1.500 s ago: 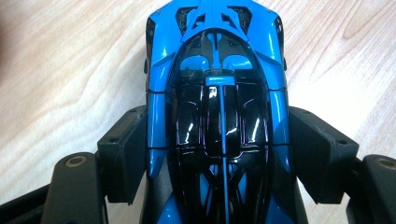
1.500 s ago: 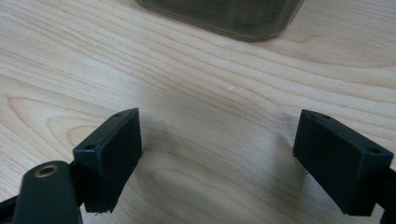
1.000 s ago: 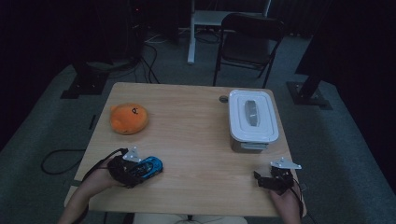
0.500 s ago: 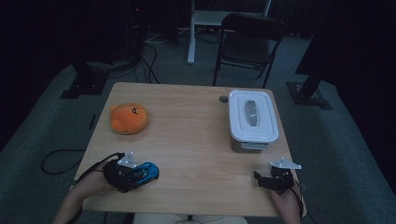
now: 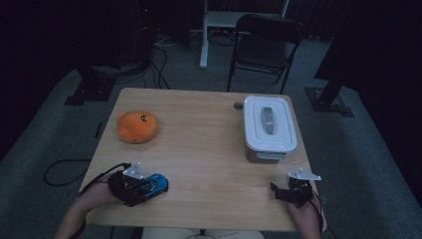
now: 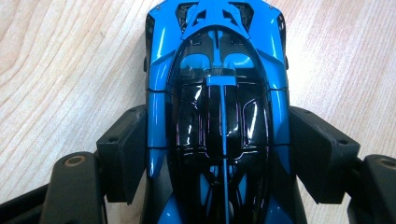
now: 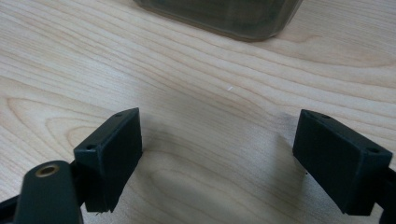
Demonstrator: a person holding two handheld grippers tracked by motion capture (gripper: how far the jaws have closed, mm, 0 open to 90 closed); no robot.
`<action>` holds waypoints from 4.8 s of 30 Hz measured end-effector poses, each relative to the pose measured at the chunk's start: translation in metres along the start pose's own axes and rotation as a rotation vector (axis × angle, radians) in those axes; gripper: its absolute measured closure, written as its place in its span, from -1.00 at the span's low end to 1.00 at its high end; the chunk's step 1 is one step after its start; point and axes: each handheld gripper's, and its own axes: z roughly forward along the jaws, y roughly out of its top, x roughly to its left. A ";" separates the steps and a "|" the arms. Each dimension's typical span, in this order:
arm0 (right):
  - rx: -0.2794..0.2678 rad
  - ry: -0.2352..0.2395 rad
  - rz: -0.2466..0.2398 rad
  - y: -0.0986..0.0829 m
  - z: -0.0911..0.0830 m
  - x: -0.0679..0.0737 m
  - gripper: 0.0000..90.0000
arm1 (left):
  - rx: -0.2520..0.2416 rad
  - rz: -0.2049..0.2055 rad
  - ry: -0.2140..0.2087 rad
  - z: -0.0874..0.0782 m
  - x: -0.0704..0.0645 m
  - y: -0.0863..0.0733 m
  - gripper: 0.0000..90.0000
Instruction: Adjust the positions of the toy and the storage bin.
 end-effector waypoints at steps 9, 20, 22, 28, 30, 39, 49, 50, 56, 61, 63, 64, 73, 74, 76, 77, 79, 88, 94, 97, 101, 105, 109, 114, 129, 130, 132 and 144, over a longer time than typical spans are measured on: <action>0.000 0.000 0.000 0.000 0.000 0.000 -0.66 | -0.004 -0.014 0.004 0.002 -0.001 0.000 -0.49; 0.000 0.000 0.000 0.000 0.000 0.000 -0.66 | -0.070 -0.114 -0.002 -0.017 0.004 0.007 -0.99; 0.000 0.000 0.000 0.000 0.000 0.000 -0.66 | -0.093 -0.158 0.067 -0.018 0.010 0.005 -0.99; 0.000 0.000 0.000 0.000 0.000 0.000 -0.66 | -0.136 -0.216 0.157 -0.018 0.019 0.000 -0.97; 0.000 0.000 0.000 0.000 0.000 0.000 -0.66 | -0.140 -0.234 0.187 -0.018 0.023 -0.002 -0.97; 0.000 0.000 0.000 0.000 0.000 0.000 -0.66 | -0.189 -0.323 0.260 -0.025 0.038 -0.011 -0.90; 0.000 0.000 0.001 0.000 0.000 0.000 -0.66 | -0.240 -0.382 0.354 -0.035 0.061 -0.006 -0.84; 0.000 0.000 0.000 0.000 0.000 0.000 -0.66 | -0.247 -0.383 0.370 -0.036 0.062 -0.005 -0.84; 0.000 0.000 0.000 0.000 0.000 0.000 -0.66 | -0.271 -0.422 0.435 -0.046 0.077 -0.006 -0.70; 0.000 0.000 0.000 0.000 0.000 0.000 -0.66 | -0.250 -0.446 0.472 -0.048 0.088 -0.008 -0.64; 0.000 0.000 0.000 0.000 0.000 0.000 -0.66 | -0.251 -0.453 0.491 -0.049 0.092 -0.008 -0.52; 0.000 0.000 0.001 0.000 0.000 0.000 -0.66 | -0.247 -0.460 0.492 -0.049 0.095 -0.008 -0.52; 0.000 0.000 0.001 0.000 0.000 0.000 -0.66 | -0.236 -0.513 0.551 -0.043 0.117 -0.009 -0.14; 0.000 0.000 0.001 0.000 0.000 0.000 -0.66 | -0.236 -0.513 0.551 -0.043 0.117 -0.009 -0.13; 0.000 -0.002 0.003 0.000 0.000 0.000 -0.66 | -0.229 -0.515 0.570 -0.039 0.120 -0.009 -0.02; 0.000 -0.002 0.003 0.000 0.000 0.000 -0.66 | -0.225 -0.518 0.565 -0.038 0.122 -0.009 -0.02; 0.000 -0.002 0.003 0.000 0.000 0.000 -0.66 | -0.219 -0.523 0.563 -0.035 0.124 -0.009 0.00; 0.000 -0.007 0.007 0.000 0.000 0.000 -0.65 | -0.220 -0.545 0.557 -0.030 0.130 -0.004 0.38; -0.001 -0.007 0.008 0.000 0.000 0.000 -0.65 | -0.204 -0.533 0.547 -0.030 0.124 -0.003 0.76; 0.000 -0.007 0.007 0.000 0.000 0.000 -0.65 | -0.199 -0.536 0.528 -0.029 0.118 -0.003 0.85; 0.000 -0.007 0.007 0.000 0.000 0.000 -0.65 | -0.204 -0.536 0.511 -0.027 0.107 0.000 0.88; 0.000 -0.007 0.008 0.000 0.000 0.000 -0.65 | -0.211 -0.528 0.500 -0.022 0.096 0.007 0.87; 0.000 -0.007 0.007 0.000 0.000 0.000 -0.65 | -0.215 -0.516 0.482 -0.018 0.086 0.019 0.87; 0.000 -0.007 0.007 0.000 0.000 0.000 -0.65 | -0.235 -0.548 0.444 -0.016 0.082 0.028 0.87; 0.000 -0.007 0.007 0.000 0.000 0.000 -0.65 | -0.278 -0.506 0.353 -0.027 0.061 0.030 0.15; 0.000 -0.007 0.007 0.000 0.000 0.000 -0.65 | -0.289 -0.520 0.360 -0.033 0.061 0.029 0.08; 0.000 -0.007 0.007 0.000 0.000 0.000 -0.65 | -0.297 -0.556 0.387 -0.042 0.063 0.030 -0.16; -0.001 -0.010 0.009 0.000 0.000 -0.001 -0.65 | -0.301 -0.641 0.478 -0.059 0.101 0.042 -0.69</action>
